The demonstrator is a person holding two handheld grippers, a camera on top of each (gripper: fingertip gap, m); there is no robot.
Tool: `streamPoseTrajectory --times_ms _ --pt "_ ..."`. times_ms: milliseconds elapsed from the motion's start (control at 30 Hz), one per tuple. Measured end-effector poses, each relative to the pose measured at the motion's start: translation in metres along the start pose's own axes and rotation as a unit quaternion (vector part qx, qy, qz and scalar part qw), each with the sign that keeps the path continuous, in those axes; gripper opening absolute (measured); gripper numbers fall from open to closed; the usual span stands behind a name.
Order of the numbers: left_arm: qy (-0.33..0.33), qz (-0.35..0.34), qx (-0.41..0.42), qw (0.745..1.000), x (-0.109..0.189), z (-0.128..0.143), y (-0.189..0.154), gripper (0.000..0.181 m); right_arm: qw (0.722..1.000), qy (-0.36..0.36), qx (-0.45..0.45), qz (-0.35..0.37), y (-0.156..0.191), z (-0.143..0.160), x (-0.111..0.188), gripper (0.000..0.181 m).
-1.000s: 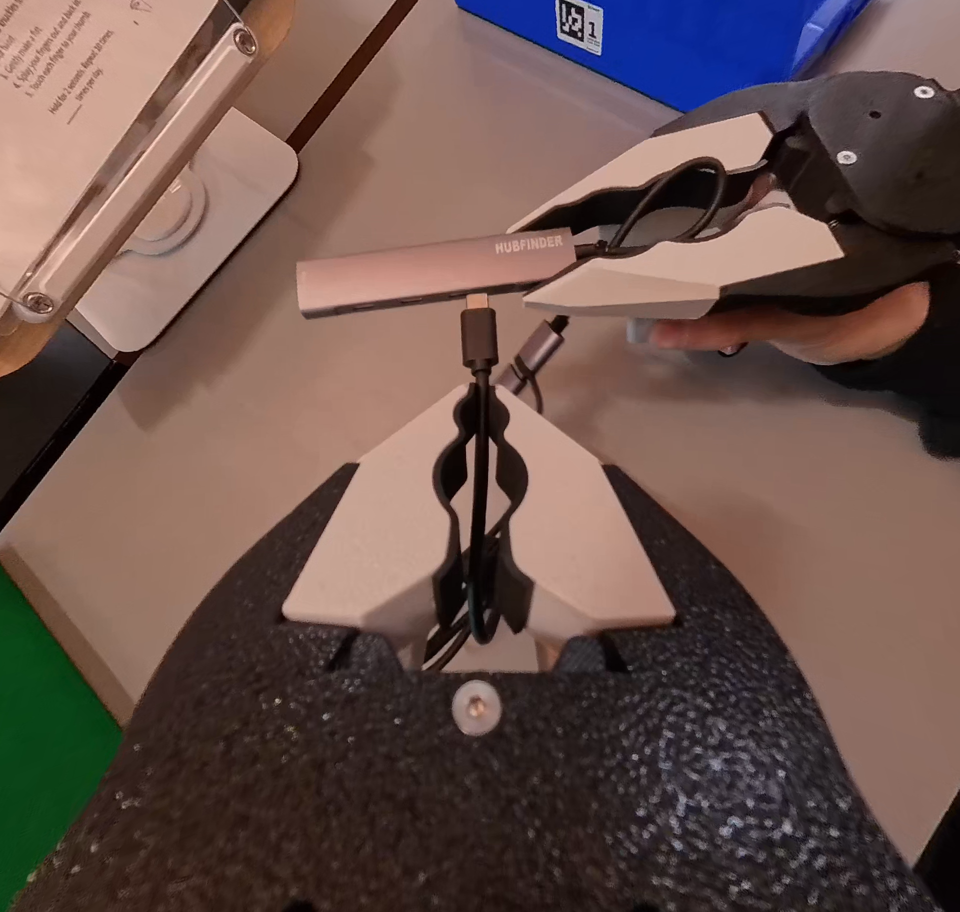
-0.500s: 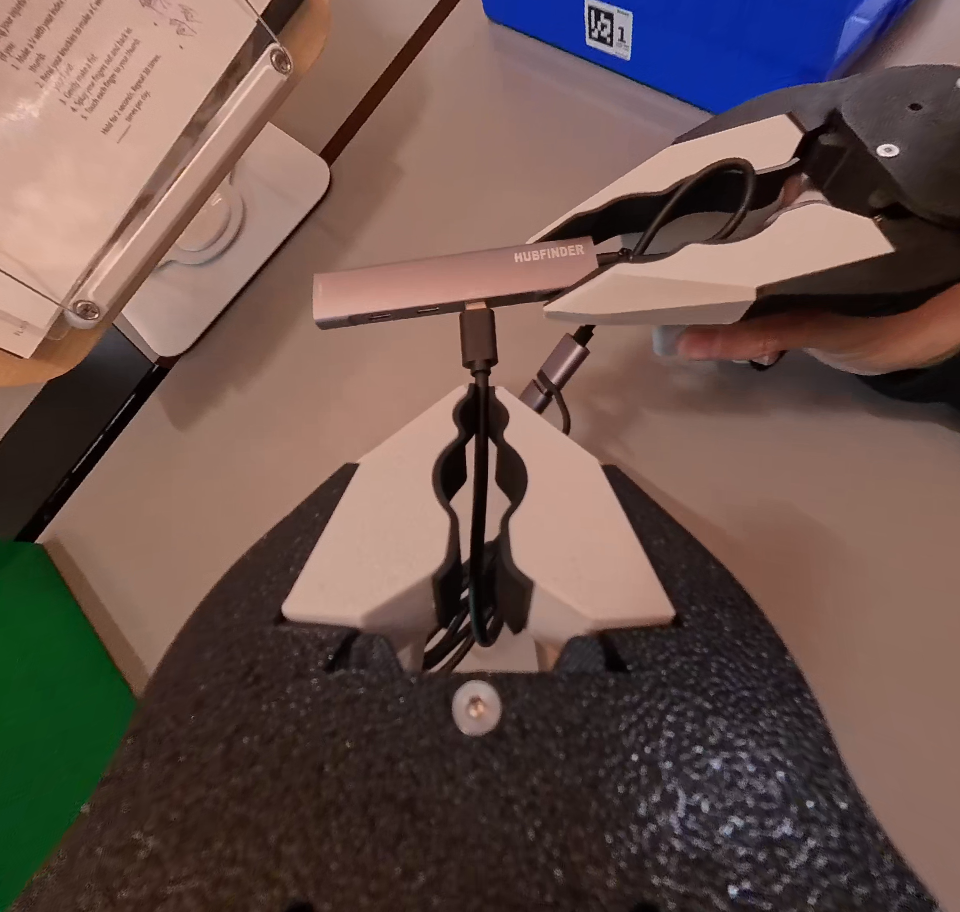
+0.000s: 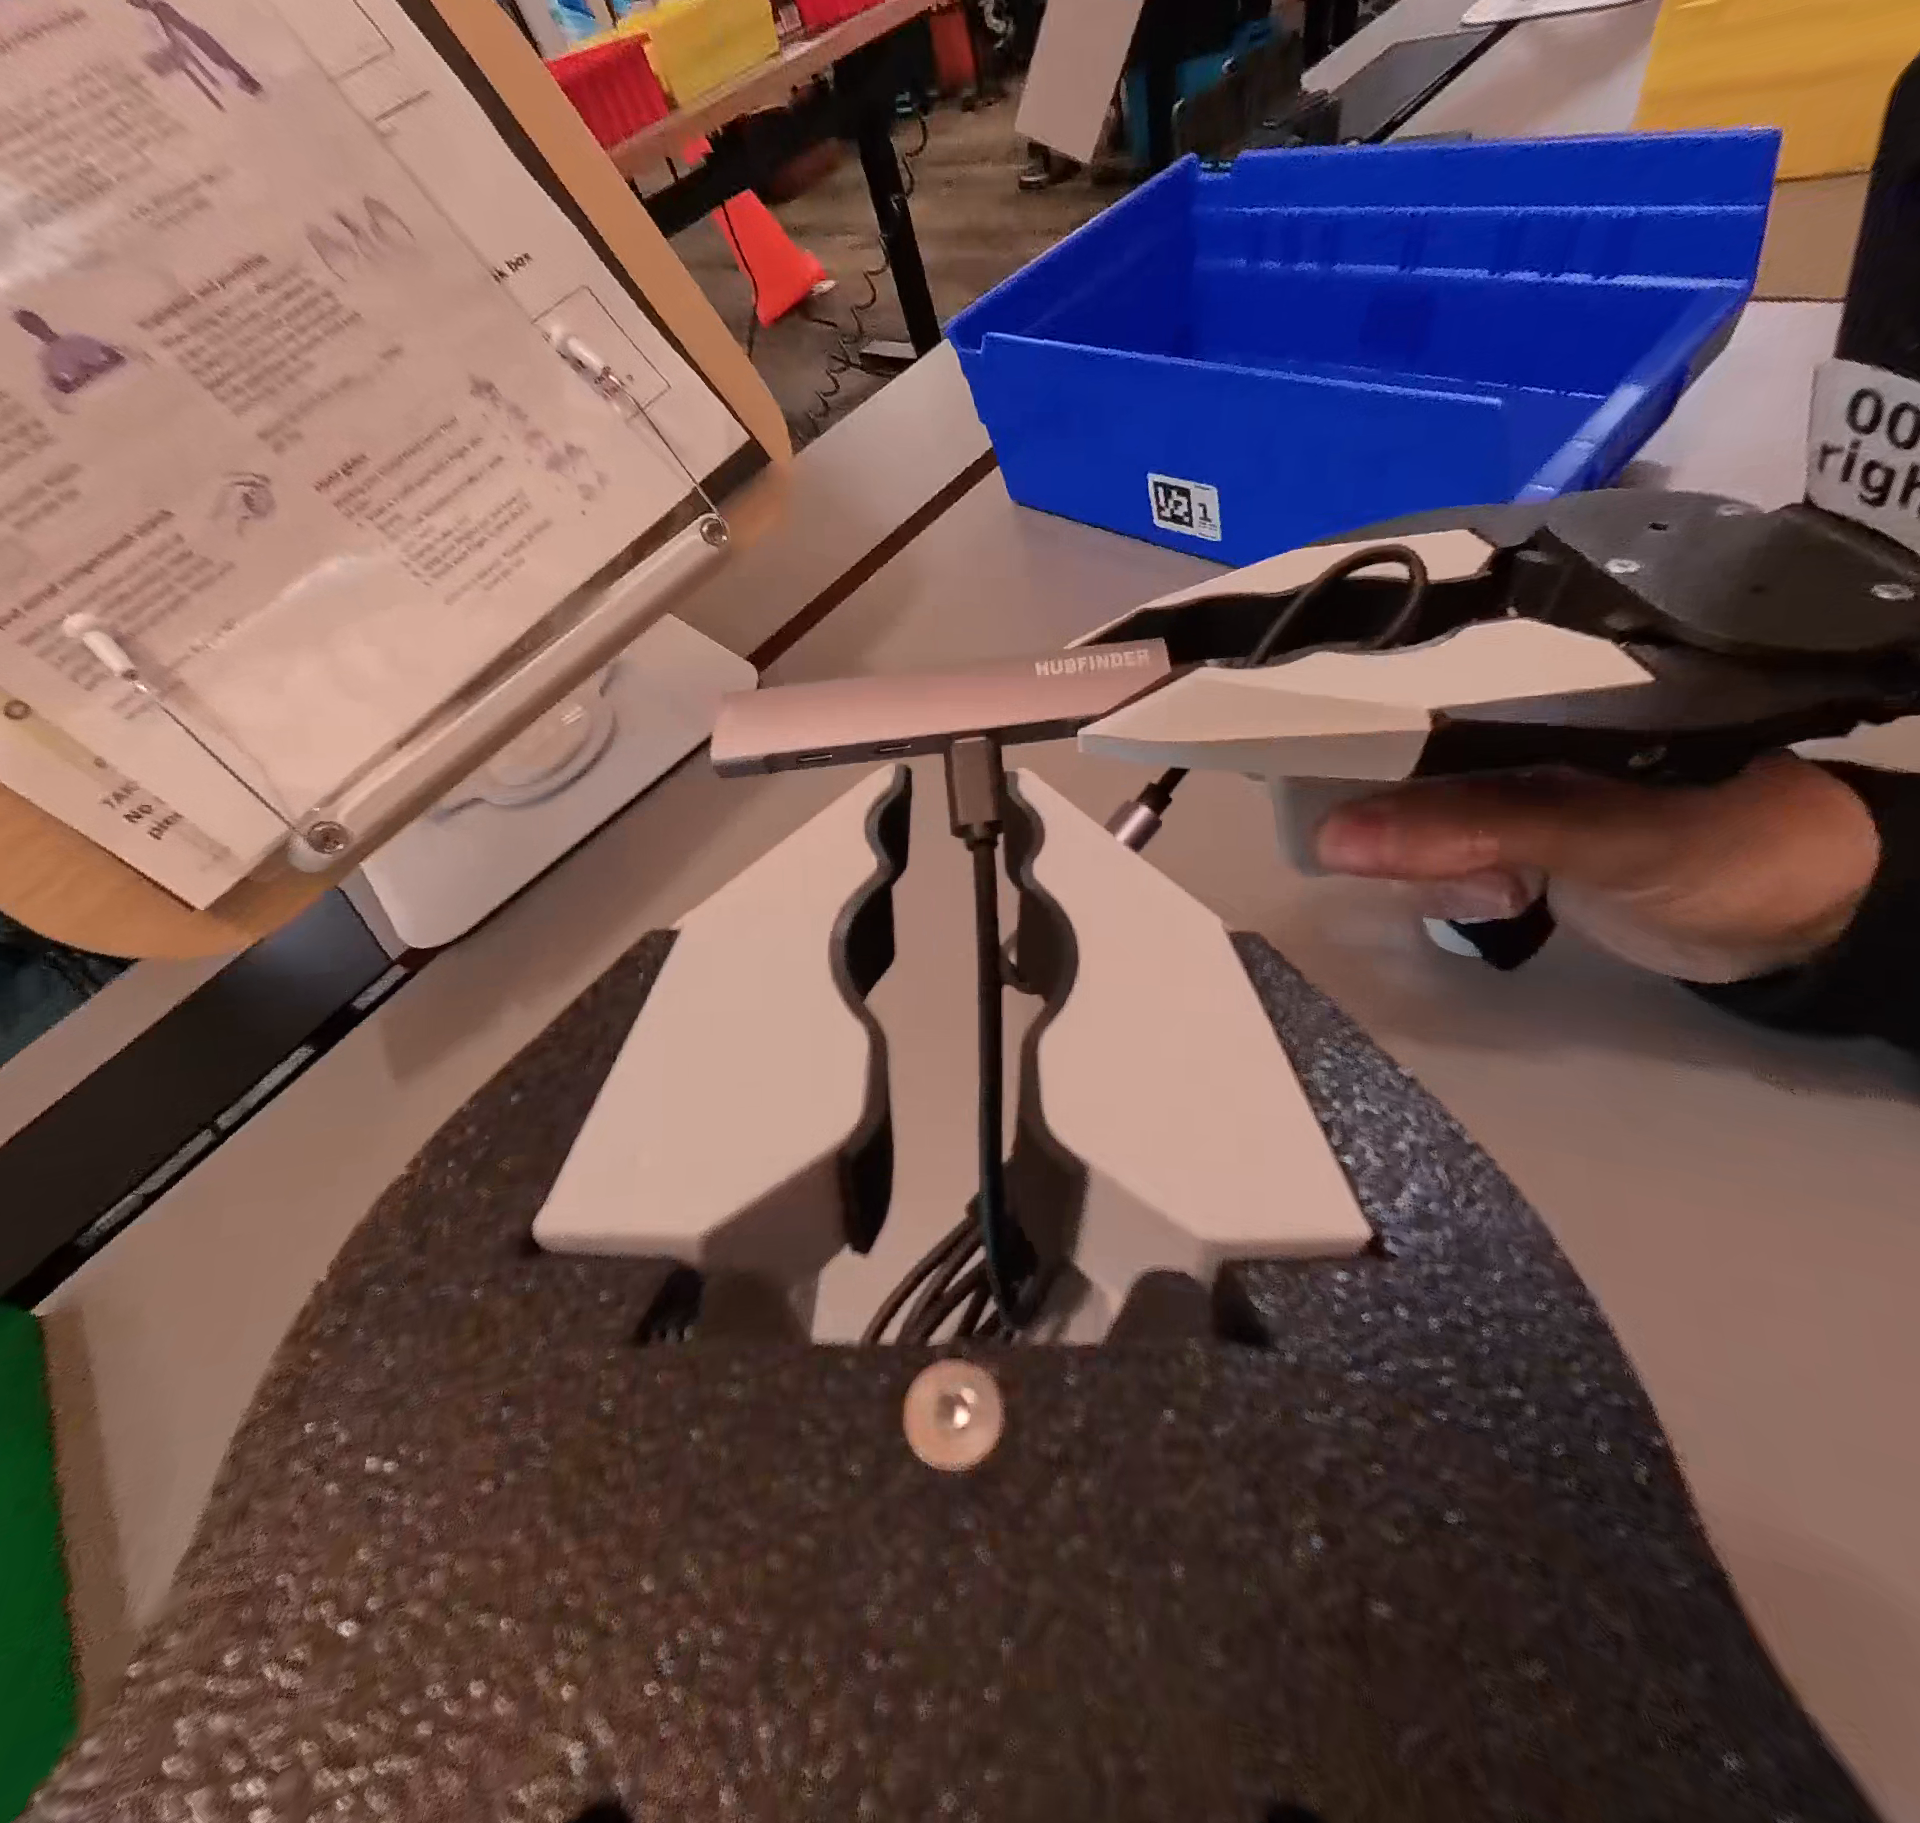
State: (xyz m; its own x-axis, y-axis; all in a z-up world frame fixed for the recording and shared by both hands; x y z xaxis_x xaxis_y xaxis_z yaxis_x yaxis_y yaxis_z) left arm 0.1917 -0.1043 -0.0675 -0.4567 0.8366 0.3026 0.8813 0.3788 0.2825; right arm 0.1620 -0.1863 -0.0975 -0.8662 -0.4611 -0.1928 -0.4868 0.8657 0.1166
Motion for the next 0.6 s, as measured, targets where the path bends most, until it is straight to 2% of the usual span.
streamPoseTrajectory --times_ms 133,333,600 --pt "0.014 -0.008 -0.011 1.0 0.0 0.007 -0.002 0.023 1.0 -0.009 -0.008 0.001 0.0 -0.003 0.001 0.023" --pt "0.022 -0.015 0.002 1.0 -0.005 0.014 -0.006 0.008 1.0 -0.014 -0.011 -0.003 0.002 -0.003 0.001 0.023" --pt "-0.002 -0.026 0.02 0.999 -0.009 0.016 -0.008 0.008 0.999 -0.032 -0.031 0.0 -0.001 -0.002 0.002 0.022"
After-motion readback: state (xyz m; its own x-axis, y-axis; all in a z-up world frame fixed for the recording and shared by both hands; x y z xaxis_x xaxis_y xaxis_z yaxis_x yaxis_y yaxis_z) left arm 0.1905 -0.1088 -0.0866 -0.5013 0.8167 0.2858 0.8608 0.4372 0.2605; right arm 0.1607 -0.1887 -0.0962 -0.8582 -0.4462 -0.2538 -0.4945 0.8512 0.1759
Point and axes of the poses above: each gripper's, where its closed fingertips meet, x back along the fingers, z out of its underside, y = z × x across the jaws, the point moved 4 cm from there along x, back along the fingers, and after that the axes turned 6 degrees about -z, right-handed, at the moved point
